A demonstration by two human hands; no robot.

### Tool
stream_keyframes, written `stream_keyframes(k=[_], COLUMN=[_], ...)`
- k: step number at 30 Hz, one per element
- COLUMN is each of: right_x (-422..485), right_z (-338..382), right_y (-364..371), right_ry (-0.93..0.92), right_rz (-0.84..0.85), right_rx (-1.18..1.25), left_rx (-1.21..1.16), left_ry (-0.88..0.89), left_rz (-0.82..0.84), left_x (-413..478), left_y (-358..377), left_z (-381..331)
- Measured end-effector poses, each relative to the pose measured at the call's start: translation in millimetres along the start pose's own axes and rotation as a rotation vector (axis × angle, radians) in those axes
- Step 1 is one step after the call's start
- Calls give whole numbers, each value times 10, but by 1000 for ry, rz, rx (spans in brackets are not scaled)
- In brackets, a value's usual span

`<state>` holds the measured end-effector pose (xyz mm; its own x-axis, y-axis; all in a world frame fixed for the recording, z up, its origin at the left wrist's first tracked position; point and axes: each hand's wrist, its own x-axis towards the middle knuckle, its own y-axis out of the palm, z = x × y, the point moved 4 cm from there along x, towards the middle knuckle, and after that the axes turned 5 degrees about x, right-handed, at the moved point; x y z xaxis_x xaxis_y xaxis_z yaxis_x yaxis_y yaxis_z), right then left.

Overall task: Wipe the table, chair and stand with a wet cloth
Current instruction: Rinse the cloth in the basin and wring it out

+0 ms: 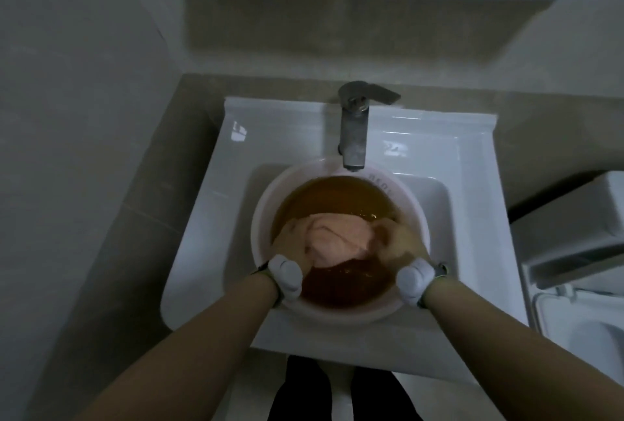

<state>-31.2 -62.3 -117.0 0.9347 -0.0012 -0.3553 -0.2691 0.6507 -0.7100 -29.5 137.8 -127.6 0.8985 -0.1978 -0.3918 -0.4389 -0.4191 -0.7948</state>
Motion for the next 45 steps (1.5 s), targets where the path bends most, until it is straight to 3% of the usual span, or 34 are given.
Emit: stream_keyframes(k=[3, 8, 11, 15, 18, 23, 26, 28, 31, 34, 37, 42, 45], right_x=[40, 163, 231, 314, 344, 223, 88, 1, -14, 114, 247, 463, 510], right_z=[-12, -38, -107, -133, -62, 246, 490, 653, 764, 658, 463, 137, -10], right_y=[405, 796, 876, 875, 804, 623, 551, 580, 669, 731, 770, 725, 704], right_ry=[22, 13, 65, 153, 265, 458, 418, 348, 210, 112, 47, 54, 232], right_rz=[176, 333, 354, 324, 219, 117, 80, 100, 144, 138, 131, 74, -10], right_rx=[-160, -375, -375, -206, 158, 843, 1033, 1086, 1004, 616, 305, -70, -120], left_rx=[185, 190, 282, 168, -10, -536, -1071, -1313, -1216, -1116, -1195, -1318, -1320], left_ry=[73, -50, -33, -80, -140, -402, -696, -765, -711, -680, -700, -752, -779], left_rz=[89, 320, 328, 313, 292, 197, 168, 202, 219, 146, 105, 34, -60], left_x=[37, 175, 259, 290, 304, 305, 313, 297, 334, 315, 386, 379, 334], left_y=[243, 392, 422, 473, 495, 383, 389, 345, 298, 165, 212, 392, 344], left_z=[165, 250, 198, 152, 95, 80, 83, 27, 74, 0, -55, -77, -60])
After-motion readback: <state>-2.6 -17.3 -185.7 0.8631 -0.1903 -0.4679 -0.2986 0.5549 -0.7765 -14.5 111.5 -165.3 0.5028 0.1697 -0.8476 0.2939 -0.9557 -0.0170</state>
